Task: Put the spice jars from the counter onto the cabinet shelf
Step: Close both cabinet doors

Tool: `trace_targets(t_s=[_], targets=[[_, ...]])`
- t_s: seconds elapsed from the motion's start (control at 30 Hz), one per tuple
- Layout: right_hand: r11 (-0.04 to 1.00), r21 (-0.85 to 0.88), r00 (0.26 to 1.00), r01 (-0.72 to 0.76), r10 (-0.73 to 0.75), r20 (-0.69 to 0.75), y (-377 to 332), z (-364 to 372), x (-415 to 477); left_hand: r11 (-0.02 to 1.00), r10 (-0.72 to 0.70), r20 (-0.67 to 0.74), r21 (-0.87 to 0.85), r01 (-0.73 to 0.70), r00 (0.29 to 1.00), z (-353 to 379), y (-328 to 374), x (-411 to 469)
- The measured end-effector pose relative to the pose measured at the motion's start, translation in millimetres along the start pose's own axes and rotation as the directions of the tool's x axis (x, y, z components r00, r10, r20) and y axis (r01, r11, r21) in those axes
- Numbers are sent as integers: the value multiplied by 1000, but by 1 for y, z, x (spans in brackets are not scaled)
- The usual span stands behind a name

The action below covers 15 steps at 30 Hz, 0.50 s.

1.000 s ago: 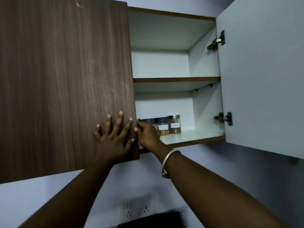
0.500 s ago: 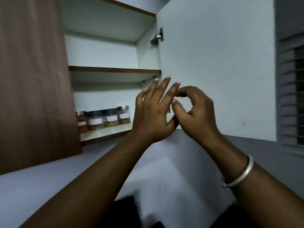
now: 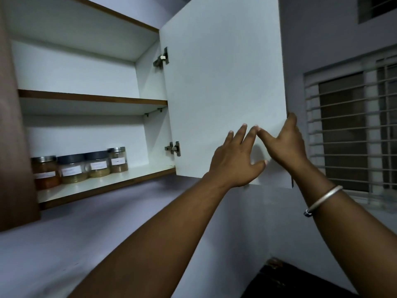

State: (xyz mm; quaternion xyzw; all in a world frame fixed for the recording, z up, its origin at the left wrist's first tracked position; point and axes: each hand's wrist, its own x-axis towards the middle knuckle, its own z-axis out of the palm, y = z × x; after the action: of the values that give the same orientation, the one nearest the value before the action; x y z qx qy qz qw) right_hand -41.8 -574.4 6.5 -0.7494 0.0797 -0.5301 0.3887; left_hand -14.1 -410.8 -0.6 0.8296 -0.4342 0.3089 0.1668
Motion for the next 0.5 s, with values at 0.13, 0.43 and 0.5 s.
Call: trace_targets(t_s=[0.13, 0.43, 0.5], targets=[[991, 73, 989, 110, -103, -103, -1, -3, -13, 989, 31, 47, -147, -24, 998, -10, 11, -5], [826, 328, 888, 460, -427, -171, -71, 18, -81, 962, 85, -39, -259, -92, 996, -67, 4, -79], [775, 403, 873, 486, -450, -188, -89, 33, -94, 941, 80, -106, -319, -110, 991, -77, -10, -97]])
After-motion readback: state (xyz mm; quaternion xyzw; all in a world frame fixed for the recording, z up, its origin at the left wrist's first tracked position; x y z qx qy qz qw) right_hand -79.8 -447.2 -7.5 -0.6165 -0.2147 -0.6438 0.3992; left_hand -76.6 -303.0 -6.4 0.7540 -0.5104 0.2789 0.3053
